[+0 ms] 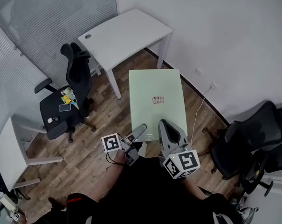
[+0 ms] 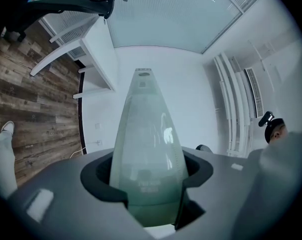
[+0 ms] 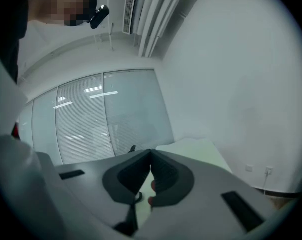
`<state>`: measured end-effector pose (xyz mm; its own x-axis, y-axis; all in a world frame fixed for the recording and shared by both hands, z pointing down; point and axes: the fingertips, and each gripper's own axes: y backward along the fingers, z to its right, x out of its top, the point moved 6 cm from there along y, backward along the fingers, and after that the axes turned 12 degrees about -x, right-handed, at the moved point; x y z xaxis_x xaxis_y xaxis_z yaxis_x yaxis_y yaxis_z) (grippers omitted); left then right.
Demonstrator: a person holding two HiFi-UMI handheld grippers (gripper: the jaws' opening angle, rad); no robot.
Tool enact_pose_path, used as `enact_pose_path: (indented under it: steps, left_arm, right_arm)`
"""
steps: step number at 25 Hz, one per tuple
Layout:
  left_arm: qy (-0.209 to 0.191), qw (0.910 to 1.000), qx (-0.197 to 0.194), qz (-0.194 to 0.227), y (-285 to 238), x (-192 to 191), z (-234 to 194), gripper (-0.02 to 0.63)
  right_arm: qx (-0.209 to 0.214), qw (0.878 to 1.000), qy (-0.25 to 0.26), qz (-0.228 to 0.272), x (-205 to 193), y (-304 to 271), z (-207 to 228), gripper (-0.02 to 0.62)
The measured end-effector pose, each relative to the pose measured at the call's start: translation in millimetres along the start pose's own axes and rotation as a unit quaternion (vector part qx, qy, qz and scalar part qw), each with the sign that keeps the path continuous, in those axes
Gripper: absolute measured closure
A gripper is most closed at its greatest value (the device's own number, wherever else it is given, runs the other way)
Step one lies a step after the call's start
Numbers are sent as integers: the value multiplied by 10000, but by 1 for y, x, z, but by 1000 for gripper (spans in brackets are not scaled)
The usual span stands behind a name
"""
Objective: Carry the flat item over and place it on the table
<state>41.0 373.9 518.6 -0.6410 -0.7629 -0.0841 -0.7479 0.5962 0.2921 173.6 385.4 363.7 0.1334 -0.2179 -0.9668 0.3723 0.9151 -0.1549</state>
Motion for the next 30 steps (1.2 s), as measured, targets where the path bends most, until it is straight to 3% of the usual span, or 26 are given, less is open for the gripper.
enact_pose_path:
  steps: [18, 30]
  left_arm:
    - [-68, 9999, 109, 114, -56, 122, -20, 325]
    - [-80, 10000, 33, 18, -97, 193, -42, 325]
  right_arm:
    - [21, 9998, -49, -211, 32, -134, 20, 594]
    - [-139, 9999, -57, -72, 44, -209, 39, 594]
